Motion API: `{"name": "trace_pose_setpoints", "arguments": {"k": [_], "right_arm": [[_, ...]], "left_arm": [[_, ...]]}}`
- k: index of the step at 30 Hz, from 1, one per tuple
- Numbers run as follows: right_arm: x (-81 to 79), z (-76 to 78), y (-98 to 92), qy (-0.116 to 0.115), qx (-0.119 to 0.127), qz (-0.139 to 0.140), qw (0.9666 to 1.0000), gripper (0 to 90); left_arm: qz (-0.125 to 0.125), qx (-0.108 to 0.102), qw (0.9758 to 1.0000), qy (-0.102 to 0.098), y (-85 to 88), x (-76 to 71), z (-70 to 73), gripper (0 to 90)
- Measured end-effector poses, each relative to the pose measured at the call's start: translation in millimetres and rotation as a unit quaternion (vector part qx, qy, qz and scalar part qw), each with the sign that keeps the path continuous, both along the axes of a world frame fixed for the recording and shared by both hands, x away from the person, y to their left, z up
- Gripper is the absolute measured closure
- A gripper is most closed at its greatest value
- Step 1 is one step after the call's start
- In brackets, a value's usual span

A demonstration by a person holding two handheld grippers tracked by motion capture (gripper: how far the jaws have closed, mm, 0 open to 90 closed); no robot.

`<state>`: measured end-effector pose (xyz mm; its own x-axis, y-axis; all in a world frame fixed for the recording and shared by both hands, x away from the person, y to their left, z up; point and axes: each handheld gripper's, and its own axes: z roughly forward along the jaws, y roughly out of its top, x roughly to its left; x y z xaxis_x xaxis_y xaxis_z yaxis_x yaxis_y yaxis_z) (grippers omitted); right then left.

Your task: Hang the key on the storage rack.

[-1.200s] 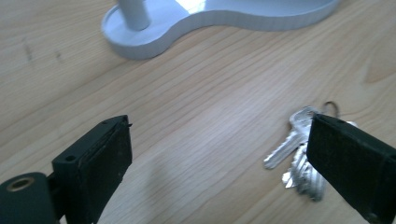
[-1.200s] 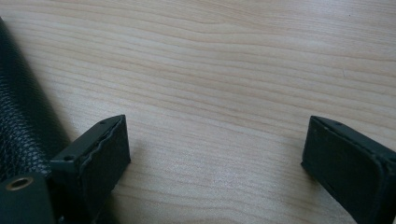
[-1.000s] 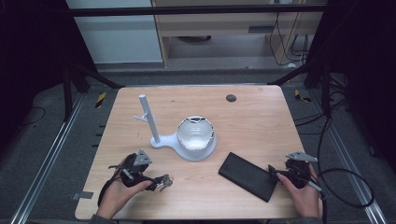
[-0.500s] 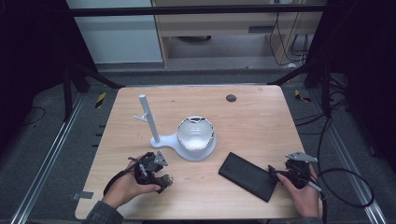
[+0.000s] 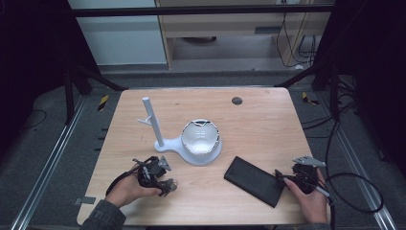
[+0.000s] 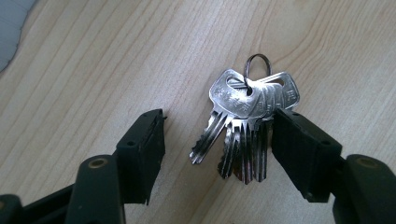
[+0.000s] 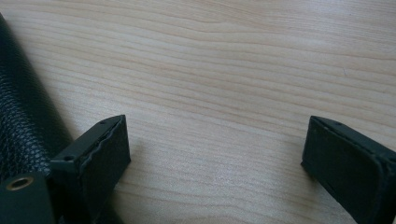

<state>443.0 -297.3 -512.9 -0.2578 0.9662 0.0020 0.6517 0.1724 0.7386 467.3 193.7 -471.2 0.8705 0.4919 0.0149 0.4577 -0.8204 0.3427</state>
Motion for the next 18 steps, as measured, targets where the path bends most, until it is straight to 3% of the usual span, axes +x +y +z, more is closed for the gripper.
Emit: {"name": "trace_pose_setpoints", "arguments": {"k": [5,10,13,18], "right_arm": [[0.0,0.0,0.1,0.0,0.0,0.0,1.0,7.6],[0.0,0.0,0.0,0.0,0.0,0.0,1.0,7.6],[0.0,0.0,0.0,0.0,0.0,0.0,1.0,7.6],[-0.4,0.0,0.5,0.001,0.001,-0.002,1.0,7.7]], "left_arm": [[0.002,-0.007,0.9999,0.011,1.8,3.0,0.3,38.1],[-0.001,-0.011,0.9999,0.01,1.4,0.7,1.4,45.8],[0.001,-0.013,0.9999,0.011,0.2,-3.0,2.3,55.3],[0.01,0.001,0.9999,0.002,-4.0,-7.2,3.3,71.2]]}}
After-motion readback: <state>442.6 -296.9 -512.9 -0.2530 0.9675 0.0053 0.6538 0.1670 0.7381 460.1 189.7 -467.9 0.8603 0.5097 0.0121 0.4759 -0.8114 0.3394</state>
